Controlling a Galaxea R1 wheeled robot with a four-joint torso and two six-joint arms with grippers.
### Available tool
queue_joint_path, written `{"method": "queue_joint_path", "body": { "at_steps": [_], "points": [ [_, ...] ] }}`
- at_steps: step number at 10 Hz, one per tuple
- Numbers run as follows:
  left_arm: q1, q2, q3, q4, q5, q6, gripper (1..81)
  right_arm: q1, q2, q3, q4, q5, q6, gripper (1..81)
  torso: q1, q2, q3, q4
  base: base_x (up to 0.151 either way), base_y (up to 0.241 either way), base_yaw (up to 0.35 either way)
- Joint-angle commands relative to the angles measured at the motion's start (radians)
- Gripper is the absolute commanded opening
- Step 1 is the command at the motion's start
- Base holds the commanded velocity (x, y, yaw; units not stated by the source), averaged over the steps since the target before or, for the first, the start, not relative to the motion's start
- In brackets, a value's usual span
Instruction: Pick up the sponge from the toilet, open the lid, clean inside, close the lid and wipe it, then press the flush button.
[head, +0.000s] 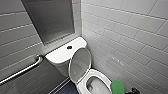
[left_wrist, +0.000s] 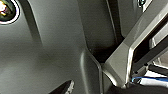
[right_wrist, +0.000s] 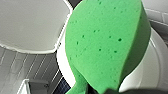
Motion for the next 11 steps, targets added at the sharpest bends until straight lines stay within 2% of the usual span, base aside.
{"method": "queue_joint_path", "body": {
  "at_steps": [1, 4, 9, 10, 11],
  "points": [
    [-0.005, -0.018, 0.015, -0.001, 0.072, 0.005, 81.1, 0.149, 0.052, -0.051, 0.020, -0.136, 0.022, 1.0, 0.000, 0.000, 0.000, 0.000, 0.000, 0.000, 0.000],
    [-0.003, 0.001, -0.006, 0.001, 0.074, 0.005, 81.1, 0.238, 0.135, -0.126, 0.025, -0.200, 0.042, 1.0, 0.000, 0.000, 0.000, 0.000, 0.000, 0.000, 0.000],
    [-0.005, 0.030, -0.037, 0.001, 0.075, 0.005, 81.1, 0.327, 0.261, -0.247, 0.026, -0.228, 0.046, 1.0, 0.000, 0.000, -0.144, 0.000, 0.000, 0.000, 0.000],
    [-0.003, 0.031, -0.037, 0.001, 0.074, 0.005, 81.1, 0.338, 0.278, -0.266, 0.026, -0.226, 0.046, 1.0, 0.000, 0.000, -0.158, 0.000, 0.000, 0.000, 0.000],
    [-0.002, 0.031, -0.037, 0.001, 0.074, 0.005, 81.1, 0.356, 0.296, -0.283, 0.028, -0.226, 0.066, 1.0, 0.000, 0.001, -0.122, 0.000, 0.000, 0.000, 0.000]
  ]
}}
